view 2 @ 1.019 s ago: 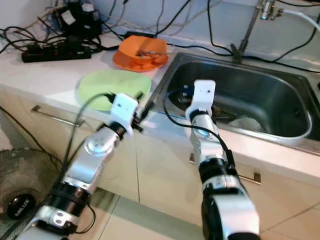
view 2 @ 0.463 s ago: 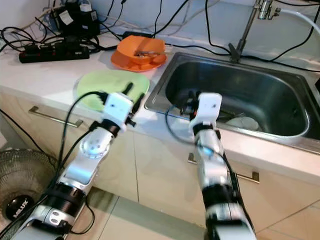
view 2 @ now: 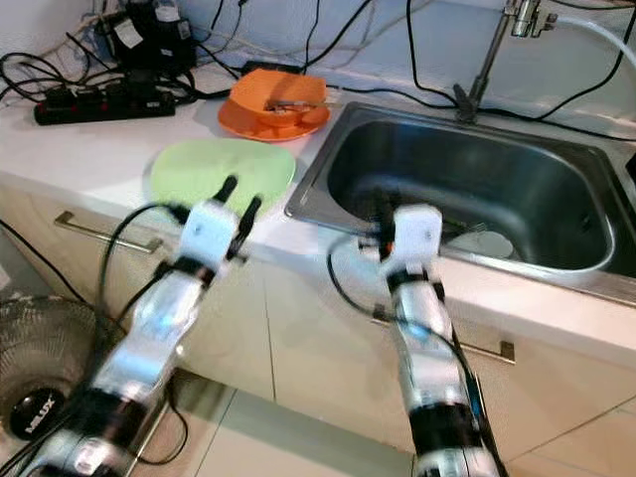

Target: Kitchen organization

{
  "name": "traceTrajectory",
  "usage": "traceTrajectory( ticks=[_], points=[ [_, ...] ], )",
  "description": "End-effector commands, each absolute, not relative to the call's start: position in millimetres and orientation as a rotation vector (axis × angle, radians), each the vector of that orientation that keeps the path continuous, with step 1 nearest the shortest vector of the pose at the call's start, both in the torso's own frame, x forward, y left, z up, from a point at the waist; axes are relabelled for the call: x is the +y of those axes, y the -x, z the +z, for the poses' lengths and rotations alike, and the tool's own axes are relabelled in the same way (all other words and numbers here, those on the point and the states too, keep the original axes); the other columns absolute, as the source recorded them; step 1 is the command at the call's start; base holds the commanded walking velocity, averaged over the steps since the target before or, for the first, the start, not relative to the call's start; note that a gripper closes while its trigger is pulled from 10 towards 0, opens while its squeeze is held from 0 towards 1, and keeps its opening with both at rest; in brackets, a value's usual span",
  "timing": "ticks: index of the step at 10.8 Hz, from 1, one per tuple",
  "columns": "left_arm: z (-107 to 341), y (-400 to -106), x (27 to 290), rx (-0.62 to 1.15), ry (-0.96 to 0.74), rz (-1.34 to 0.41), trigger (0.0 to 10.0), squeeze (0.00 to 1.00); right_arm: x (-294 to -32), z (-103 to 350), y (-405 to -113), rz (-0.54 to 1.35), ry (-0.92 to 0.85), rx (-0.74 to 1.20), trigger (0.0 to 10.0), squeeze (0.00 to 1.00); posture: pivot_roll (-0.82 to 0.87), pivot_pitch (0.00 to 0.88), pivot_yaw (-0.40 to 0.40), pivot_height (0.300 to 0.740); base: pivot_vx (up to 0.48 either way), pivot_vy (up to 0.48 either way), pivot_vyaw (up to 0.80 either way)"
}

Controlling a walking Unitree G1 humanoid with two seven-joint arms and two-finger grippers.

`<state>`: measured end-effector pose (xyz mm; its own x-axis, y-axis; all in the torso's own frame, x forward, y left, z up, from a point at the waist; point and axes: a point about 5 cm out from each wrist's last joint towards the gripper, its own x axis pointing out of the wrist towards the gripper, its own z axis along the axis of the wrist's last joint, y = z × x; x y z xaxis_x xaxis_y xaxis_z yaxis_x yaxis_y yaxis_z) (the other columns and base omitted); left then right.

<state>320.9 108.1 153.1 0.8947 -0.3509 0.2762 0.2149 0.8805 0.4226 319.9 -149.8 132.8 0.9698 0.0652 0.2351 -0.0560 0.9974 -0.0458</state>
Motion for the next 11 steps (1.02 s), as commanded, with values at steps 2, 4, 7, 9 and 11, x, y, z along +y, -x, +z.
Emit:
traceTrajectory(
  ticks=[2, 4, 7, 9, 11],
  points=[
    [157.0, -313.1, 103.2, -0.39, -0.465, -0.342, 10.0, 0.0, -141.0, 132.6, -318.0, 0.062, 0.029, -0.232, 10.0, 0.0, 0.16, 0.064, 0.0, 0.74, 0.0, 0.0, 0.0],
    [157.1, -313.6, 106.3, -0.383, -0.521, -0.337, 10.0, 0.0, -134.4, 133.4, -317.9, 0.086, 0.023, -0.234, 10.0, 0.0, 0.16, 0.054, 0.001, 0.74, 0.0, 0.0, 0.0],
    [151.7, -314.7, 114.7, -0.344, -0.579, -0.319, 10.0, 1.0, -135.6, 134.8, -318.9, 0.079, 0.027, -0.236, 10.0, 0.0, 0.16, 0.043, 0.002, 0.74, 0.0, 0.0, 0.0],
    [149.1, -313.9, 117.2, -0.313, -0.653, -0.345, 10.0, 0.0, -134.3, 131.6, -318.3, 0.086, 0.032, -0.226, 10.0, 0.0, 0.17, 0.032, 0.0, 0.74, 0.0, 0.0, 0.0],
    [155.7, -312.2, 124.0, -0.274, -0.777, -0.355, 10.0, 0.0, -132.4, 130.8, -319.1, 0.088, 0.027, -0.219, 10.0, 0.0, 0.17, 0.026, 0.004, 0.74, 0.0, 0.0, 0.0]
  ],
)
